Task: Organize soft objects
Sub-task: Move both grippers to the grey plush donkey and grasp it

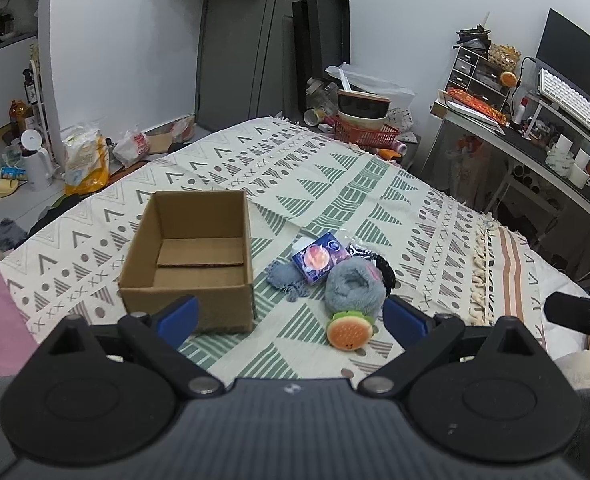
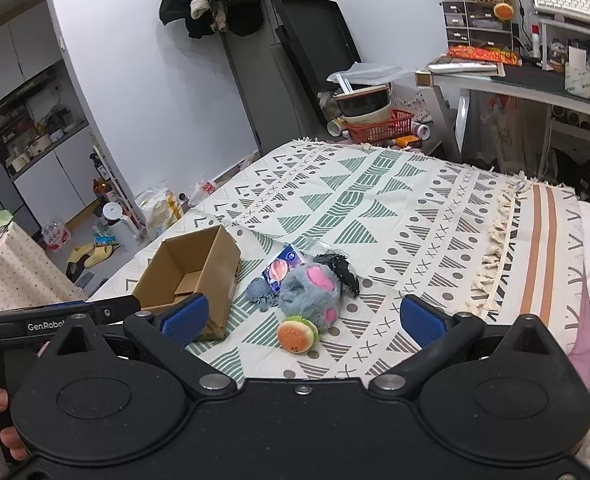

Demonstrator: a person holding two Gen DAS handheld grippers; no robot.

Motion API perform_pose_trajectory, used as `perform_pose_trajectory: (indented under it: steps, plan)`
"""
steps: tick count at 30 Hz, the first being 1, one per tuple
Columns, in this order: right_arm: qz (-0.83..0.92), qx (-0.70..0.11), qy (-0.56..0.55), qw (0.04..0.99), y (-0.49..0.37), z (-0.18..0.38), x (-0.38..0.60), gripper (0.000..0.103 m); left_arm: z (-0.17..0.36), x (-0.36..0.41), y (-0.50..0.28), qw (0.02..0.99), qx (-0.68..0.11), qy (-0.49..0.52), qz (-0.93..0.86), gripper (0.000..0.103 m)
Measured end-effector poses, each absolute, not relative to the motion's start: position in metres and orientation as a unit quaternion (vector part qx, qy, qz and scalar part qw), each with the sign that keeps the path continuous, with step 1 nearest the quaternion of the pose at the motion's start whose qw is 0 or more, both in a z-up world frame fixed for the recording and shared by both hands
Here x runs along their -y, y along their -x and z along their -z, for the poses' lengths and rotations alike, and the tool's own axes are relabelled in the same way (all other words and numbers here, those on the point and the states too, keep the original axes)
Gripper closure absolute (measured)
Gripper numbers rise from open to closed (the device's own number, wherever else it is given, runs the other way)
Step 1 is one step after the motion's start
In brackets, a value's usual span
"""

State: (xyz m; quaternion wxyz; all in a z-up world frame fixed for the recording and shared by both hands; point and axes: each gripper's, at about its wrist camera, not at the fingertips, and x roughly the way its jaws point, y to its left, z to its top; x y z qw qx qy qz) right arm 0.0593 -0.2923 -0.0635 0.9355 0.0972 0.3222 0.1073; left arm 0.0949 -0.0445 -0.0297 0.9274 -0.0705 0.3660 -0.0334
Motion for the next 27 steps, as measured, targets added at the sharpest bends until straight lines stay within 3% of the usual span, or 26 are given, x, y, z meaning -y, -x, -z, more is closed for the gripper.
perform_pose_trajectory:
  steps: [5,7,10,17,20,25,27]
  plan:
    - [-0.112,-0.327,-0.108,0.932,-0.078,0.075,0.299,0.002,0.035,0.052,-0.109,0.929,-0.362,0.067,0.031,0.005]
    - [-0.116,-0.332,-0.114,0.929,-0.087,0.081,0.300,0.008,0.038,0.054,-0.116,0.930,-0.361,0.068,0.033,0.007]
    - [-0.121,-0.345,-0.126,0.922,-0.101,0.089,0.303,0.019,0.044,0.058,-0.127,0.927,-0.367,0.074,0.038,0.015]
    - [-0.133,-0.372,-0.149,0.906,-0.135,0.099,0.303,0.023,0.059,0.067,-0.154,0.916,-0.391,0.076,0.051,0.031]
    - [-0.137,-0.383,-0.149,0.901,-0.152,0.103,0.299,0.031,0.067,0.070,-0.166,0.910,-0.404,0.080,0.055,0.040]
    - [-0.147,-0.387,-0.172,0.894,-0.174,0.119,0.299,0.033,0.084,0.075,-0.185,0.901,-0.420,0.088,0.062,0.048]
    - [-0.151,-0.386,-0.185,0.891,-0.180,0.130,0.300,0.040,0.091,0.076,-0.192,0.898,-0.426,0.089,0.065,0.053]
